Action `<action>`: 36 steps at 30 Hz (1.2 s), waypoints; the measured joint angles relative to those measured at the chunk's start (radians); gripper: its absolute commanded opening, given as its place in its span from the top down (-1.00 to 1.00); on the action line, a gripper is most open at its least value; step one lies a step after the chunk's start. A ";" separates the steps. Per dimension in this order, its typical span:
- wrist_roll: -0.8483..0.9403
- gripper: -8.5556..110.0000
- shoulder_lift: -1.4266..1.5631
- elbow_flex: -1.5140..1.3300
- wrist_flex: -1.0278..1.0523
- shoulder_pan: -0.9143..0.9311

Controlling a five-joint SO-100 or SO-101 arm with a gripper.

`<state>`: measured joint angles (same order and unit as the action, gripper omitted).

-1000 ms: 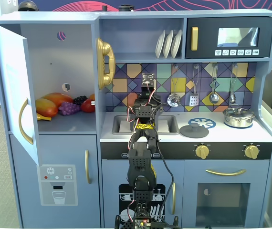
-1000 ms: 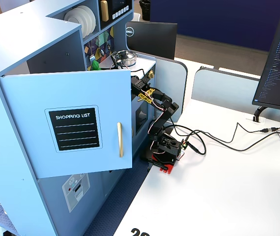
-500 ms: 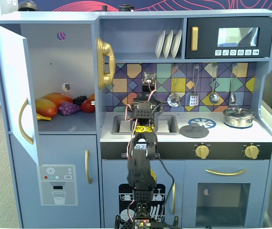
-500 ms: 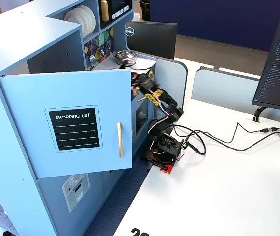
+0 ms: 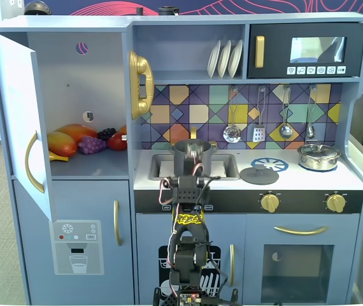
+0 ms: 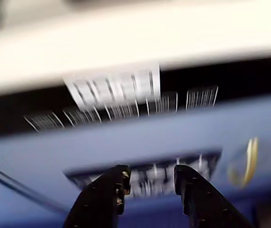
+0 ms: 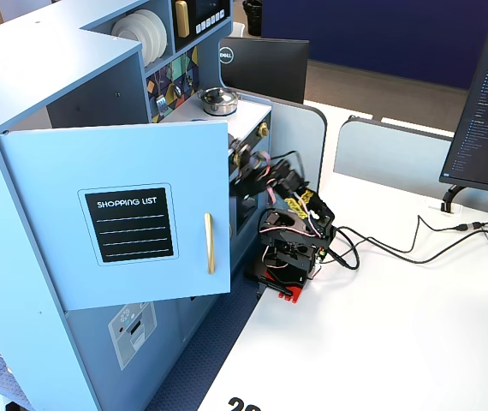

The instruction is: Pick up the green pineapple from the left cabinet and place it in the gray recipient

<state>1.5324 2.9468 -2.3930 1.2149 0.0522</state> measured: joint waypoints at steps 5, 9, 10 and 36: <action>-0.002 0.85 0.021 -0.364 -0.104 -0.038; -0.035 0.83 0.114 -0.555 -0.080 -0.044; -0.035 0.83 0.143 -0.580 -0.049 -0.046; 0.005 0.78 0.236 -0.607 0.140 -0.031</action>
<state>1.5370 3.1830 -3.0005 1.3545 0.0215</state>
